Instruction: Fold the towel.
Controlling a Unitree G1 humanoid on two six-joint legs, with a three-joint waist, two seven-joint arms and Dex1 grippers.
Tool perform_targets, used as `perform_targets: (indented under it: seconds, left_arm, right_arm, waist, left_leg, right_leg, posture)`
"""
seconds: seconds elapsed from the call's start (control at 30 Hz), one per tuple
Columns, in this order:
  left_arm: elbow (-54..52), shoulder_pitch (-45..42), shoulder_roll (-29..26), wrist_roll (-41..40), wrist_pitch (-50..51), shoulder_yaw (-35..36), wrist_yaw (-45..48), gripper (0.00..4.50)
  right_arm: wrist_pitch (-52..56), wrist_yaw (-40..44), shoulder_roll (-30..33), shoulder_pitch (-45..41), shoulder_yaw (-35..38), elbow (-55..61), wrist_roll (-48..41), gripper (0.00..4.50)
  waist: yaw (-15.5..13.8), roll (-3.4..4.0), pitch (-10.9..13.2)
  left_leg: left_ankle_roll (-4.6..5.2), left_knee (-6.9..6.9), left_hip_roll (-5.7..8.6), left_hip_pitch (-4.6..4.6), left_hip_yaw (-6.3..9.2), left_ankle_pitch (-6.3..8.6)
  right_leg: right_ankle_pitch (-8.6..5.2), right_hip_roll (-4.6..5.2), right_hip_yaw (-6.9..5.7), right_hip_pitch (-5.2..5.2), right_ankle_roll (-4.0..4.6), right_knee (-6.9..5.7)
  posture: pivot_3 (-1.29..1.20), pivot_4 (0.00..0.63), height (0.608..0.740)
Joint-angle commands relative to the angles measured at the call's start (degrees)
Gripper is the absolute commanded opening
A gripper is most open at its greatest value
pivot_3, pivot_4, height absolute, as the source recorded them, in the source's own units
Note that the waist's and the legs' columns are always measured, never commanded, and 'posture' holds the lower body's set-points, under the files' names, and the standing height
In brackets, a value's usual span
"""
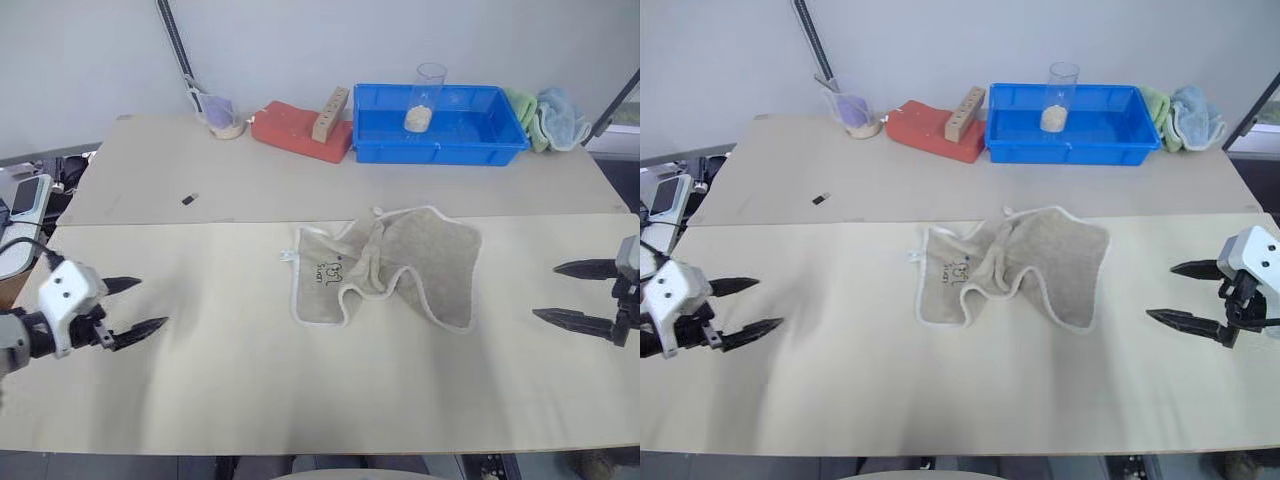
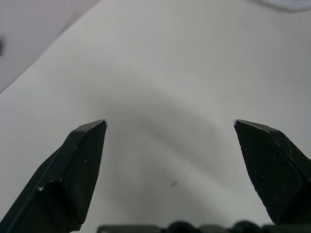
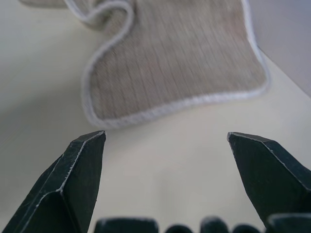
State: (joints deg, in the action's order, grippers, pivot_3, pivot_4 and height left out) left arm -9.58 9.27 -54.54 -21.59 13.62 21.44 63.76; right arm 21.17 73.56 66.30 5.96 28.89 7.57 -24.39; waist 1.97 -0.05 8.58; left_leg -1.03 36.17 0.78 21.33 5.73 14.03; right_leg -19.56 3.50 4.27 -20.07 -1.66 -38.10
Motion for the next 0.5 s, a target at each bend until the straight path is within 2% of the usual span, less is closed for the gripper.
perform_targets:
  seconds: [0.03, 0.13, 0.27, 0.5]
  left_arm:
    - [-7.05, -3.71, 1.68, 0.4, -0.2, -7.75, 0.03, 4.5]
    - [-9.21, -9.68, 5.07, 4.45, -0.28, -17.52, -1.71, 4.5]
    - [-5.22, -17.63, 10.32, 10.73, -1.48, -27.97, -3.31, 4.5]
    - [5.31, -25.93, 18.81, 16.08, -7.23, -35.91, -4.89, 4.5]
  right_arm:
    - [5.13, -0.1, 0.26, 0.17, 2.81, 8.91, -4.88, 4.42]
    - [11.11, -2.1, 0.03, 0.73, 3.32, 17.05, -8.58, 4.42]
    - [19.78, -8.12, -0.1, 1.69, 4.49, 25.62, -10.06, 4.42]
    - [28.35, -12.22, -2.77, 3.86, 10.02, 33.94, -15.35, 4.42]
  waist:
    - [-0.17, 0.02, -0.01]
    - [-0.76, 0.03, -0.02]
    - [-1.21, 0.01, -0.02]
    - [-1.35, -0.01, -0.01]
  left_leg:
    - [0.0, 0.02, 0.0, 0.02, 0.01, 0.0]
    - [0.0, 0.07, 0.04, 0.08, 0.01, 0.0]
    - [0.0, 0.18, 0.21, 0.18, 0.06, 0.0]
    - [0.01, 0.32, 0.25, 0.27, 0.1, 0.0]
  right_leg:
    - [0.0, 0.0, 0.0, 0.0, 0.0, 0.0]
    - [0.0, -0.01, 0.0, 0.01, 0.0, -0.02]
    - [0.0, -0.06, -0.08, 0.01, 0.0, -0.05]
    - [0.0, -0.06, -0.16, -0.01, 0.0, -0.09]
  posture:
    - [0.0, 0.15, 0.74]
    - [0.0, 0.15, 0.74]
    - [0.0, 0.15, 0.74]
    - [0.0, 0.15, 0.74]
